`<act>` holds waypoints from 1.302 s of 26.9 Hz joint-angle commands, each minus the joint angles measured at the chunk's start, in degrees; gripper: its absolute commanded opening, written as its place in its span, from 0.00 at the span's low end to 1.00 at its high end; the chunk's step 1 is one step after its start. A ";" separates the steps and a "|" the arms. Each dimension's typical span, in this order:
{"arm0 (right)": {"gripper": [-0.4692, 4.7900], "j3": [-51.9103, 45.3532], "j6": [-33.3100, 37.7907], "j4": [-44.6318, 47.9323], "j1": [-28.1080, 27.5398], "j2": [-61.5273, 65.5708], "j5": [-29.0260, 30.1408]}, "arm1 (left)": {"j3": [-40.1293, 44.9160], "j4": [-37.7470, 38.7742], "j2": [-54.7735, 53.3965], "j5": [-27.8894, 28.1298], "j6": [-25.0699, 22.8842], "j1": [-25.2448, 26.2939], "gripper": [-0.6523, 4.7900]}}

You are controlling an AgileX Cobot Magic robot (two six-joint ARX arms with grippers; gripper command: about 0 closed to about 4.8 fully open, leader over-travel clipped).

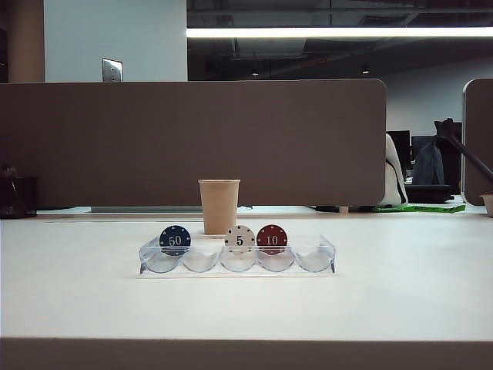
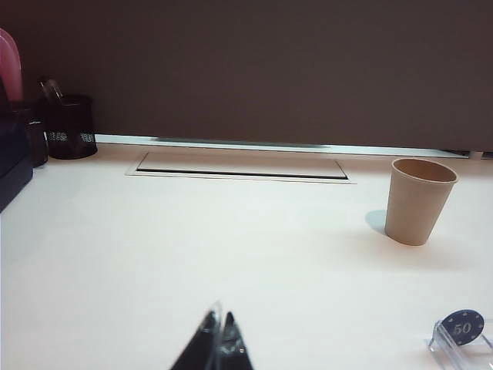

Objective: Pick up the chip with the greater value and put it into the paper cup.

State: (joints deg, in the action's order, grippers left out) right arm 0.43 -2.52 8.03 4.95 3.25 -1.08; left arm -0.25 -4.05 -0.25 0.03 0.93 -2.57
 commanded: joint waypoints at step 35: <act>0.08 32.79 -3.61 -22.73 0.11 29.66 15.02 | -11.58 6.97 -14.75 -7.54 -5.49 -15.85 0.11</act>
State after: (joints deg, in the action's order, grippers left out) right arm 31.53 -5.93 -13.74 4.99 31.05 13.30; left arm -10.96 3.68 -13.28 -7.49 -3.70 -17.56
